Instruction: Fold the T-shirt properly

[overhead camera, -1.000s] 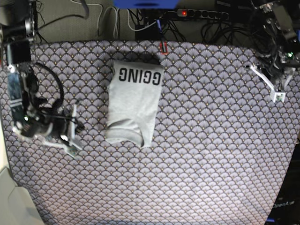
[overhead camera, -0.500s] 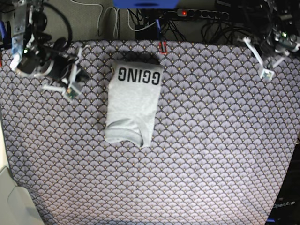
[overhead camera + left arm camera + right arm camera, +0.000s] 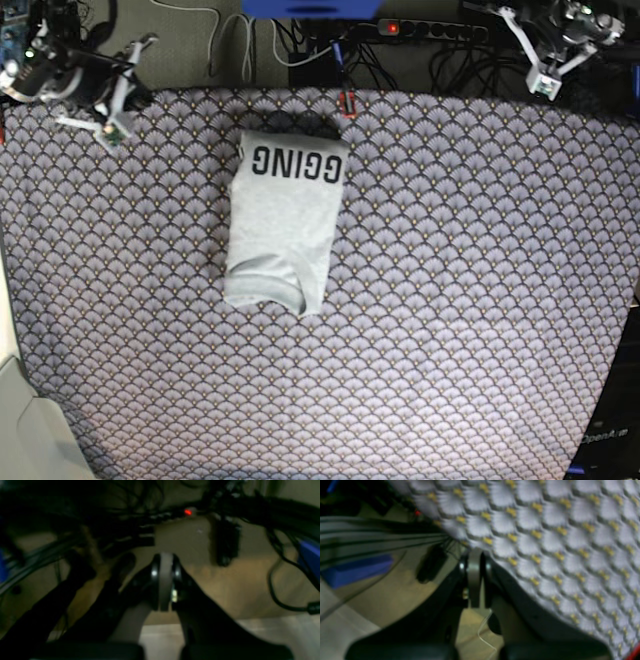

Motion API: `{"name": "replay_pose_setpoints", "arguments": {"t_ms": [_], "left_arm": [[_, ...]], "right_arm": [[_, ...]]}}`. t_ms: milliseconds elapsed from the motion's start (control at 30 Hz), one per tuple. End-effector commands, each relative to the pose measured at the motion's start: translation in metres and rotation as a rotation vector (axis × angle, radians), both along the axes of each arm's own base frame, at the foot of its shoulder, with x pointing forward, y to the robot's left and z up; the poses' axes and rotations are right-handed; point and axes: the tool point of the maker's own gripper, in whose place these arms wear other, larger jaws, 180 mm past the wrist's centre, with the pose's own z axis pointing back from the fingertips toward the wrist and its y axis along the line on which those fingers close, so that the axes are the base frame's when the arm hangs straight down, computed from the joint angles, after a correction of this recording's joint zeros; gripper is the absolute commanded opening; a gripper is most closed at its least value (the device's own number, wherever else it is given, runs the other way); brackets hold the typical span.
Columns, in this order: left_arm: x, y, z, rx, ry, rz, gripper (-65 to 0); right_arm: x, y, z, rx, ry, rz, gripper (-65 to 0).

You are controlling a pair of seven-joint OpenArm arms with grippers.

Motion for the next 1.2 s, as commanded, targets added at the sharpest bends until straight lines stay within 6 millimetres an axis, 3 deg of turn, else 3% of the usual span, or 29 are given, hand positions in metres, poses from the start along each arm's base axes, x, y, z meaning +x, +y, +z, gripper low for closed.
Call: {"name": "replay_pose_setpoints", "arguments": {"t_ms": [0, 167, 400, 467, 667, 767, 967, 1067, 1167], "left_arm": [[-0.006, 0.001, -0.001, 0.0, 0.009, 0.007, -64.7], [-0.039, -0.012, -0.029, -0.04, 0.099, 0.046, -64.7], [-0.097, -0.038, -0.072, -0.068, 0.211, 0.04, -64.7], [-0.11, -0.05, -0.082, -0.103, 0.233, 0.052, -64.7], [-0.137, -0.063, -0.118, -0.18, 0.275, 0.143, -64.7], [-0.153, -0.067, -0.138, -0.212, 0.314, 0.197, -64.7], [-0.186, -0.074, -0.184, -0.166, 0.364, 0.246, -64.7], [-0.184, -0.075, -0.199, -0.133, 0.319, 0.284, -64.7], [-0.17, -0.076, -0.209, -0.121, 0.309, 0.322, -64.7]], "right_arm": [[-0.005, -0.01, 0.005, -0.014, -0.005, -0.017, -65.0], [-0.035, -0.054, -0.009, -0.163, 0.045, -0.08, -65.0], [-0.089, -0.093, -0.045, -0.272, 0.139, -0.154, -65.0], [-0.111, -0.11, -0.063, -0.28, 0.202, -0.198, -65.0], [-0.134, -0.143, -0.126, -0.22, 0.291, -0.364, -65.0], [-0.148, -0.145, -0.152, -0.152, 0.314, -0.436, -65.0], [-0.15, -0.117, -0.195, -0.006, 0.332, -0.514, -65.0], [-0.145, -0.105, -0.21, 0.039, 0.356, -0.546, -65.0], [-0.142, -0.085, -0.221, 0.086, 0.371, -0.558, -65.0]]}}
